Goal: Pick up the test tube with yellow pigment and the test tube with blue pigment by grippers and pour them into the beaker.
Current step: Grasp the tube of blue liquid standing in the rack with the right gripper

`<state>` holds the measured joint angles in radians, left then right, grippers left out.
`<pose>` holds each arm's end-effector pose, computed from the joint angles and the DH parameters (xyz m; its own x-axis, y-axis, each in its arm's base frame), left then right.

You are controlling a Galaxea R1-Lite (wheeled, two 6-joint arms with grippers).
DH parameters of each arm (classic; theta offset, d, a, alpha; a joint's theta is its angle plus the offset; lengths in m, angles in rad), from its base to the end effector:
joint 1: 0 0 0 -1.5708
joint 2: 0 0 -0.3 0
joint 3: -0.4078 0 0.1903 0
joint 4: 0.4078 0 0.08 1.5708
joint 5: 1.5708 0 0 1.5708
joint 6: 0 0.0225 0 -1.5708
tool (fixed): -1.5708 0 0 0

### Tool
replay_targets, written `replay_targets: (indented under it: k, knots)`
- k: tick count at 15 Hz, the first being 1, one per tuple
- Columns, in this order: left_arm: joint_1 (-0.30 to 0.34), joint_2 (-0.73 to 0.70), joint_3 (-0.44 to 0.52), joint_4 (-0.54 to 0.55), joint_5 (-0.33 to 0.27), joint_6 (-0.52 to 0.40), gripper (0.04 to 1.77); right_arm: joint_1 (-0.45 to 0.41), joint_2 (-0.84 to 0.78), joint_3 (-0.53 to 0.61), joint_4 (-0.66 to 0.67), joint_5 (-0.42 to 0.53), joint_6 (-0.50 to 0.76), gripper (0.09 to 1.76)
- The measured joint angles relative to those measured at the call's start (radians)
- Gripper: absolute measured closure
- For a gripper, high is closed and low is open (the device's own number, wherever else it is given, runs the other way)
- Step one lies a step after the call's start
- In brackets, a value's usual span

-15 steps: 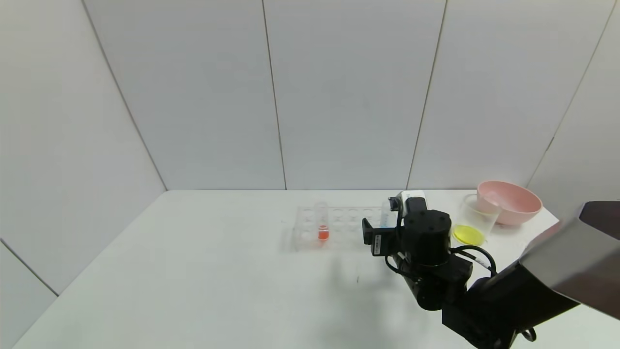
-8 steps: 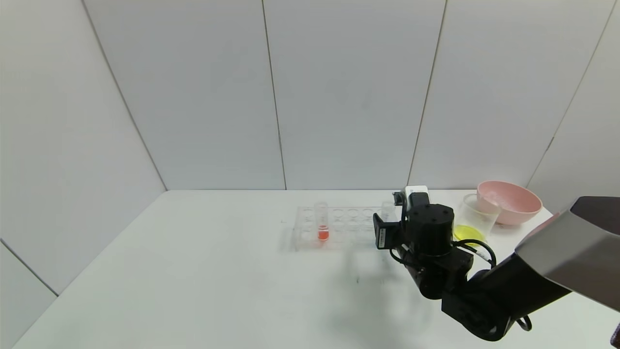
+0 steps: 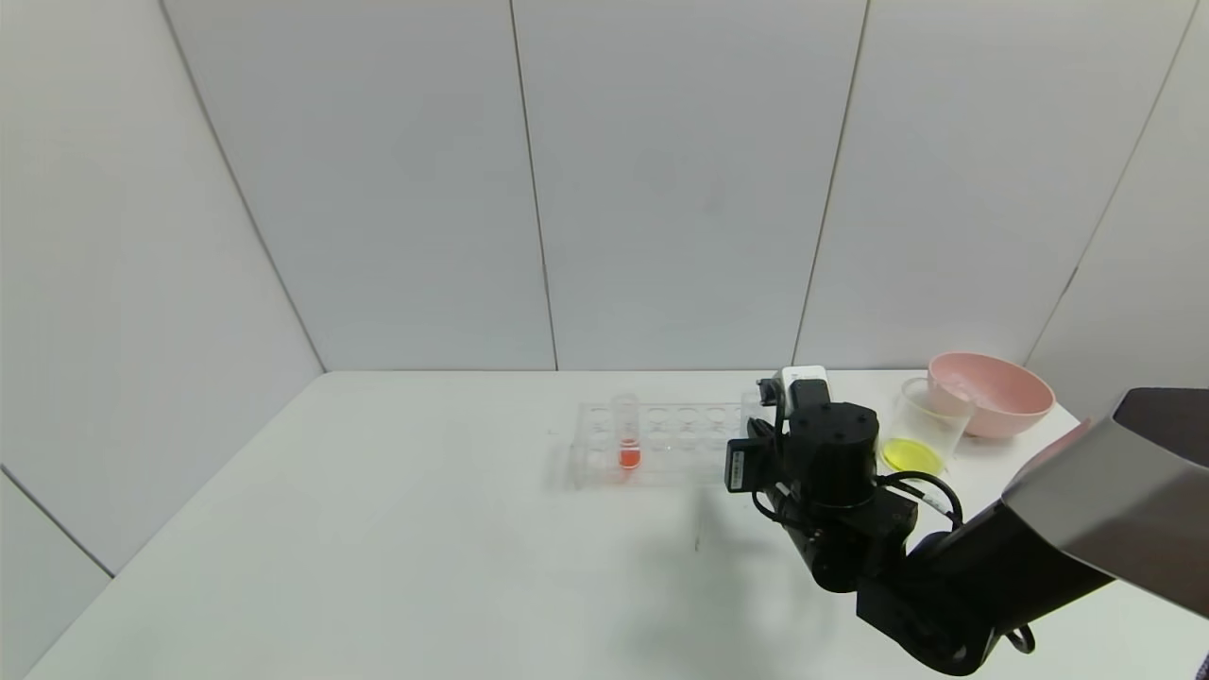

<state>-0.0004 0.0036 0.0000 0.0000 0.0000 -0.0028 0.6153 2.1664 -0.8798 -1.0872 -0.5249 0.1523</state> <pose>-0.0225 0.0000 0.0756 1.0000 -0.0004 -0.0036 0.0004 1.0000 -0.0028 0.3227 0.2143 0.0821 0.9819 0.0804 -0.1714 -0.0727 0.9961 0.0506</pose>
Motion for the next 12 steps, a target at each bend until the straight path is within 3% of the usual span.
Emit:
replay_targets:
  k: [12]
  knots:
    - [0.000,0.000,0.000,0.000,0.000,0.000,0.05,-0.005,-0.066,0.004,0.013,-0.004,-0.034,1.73]
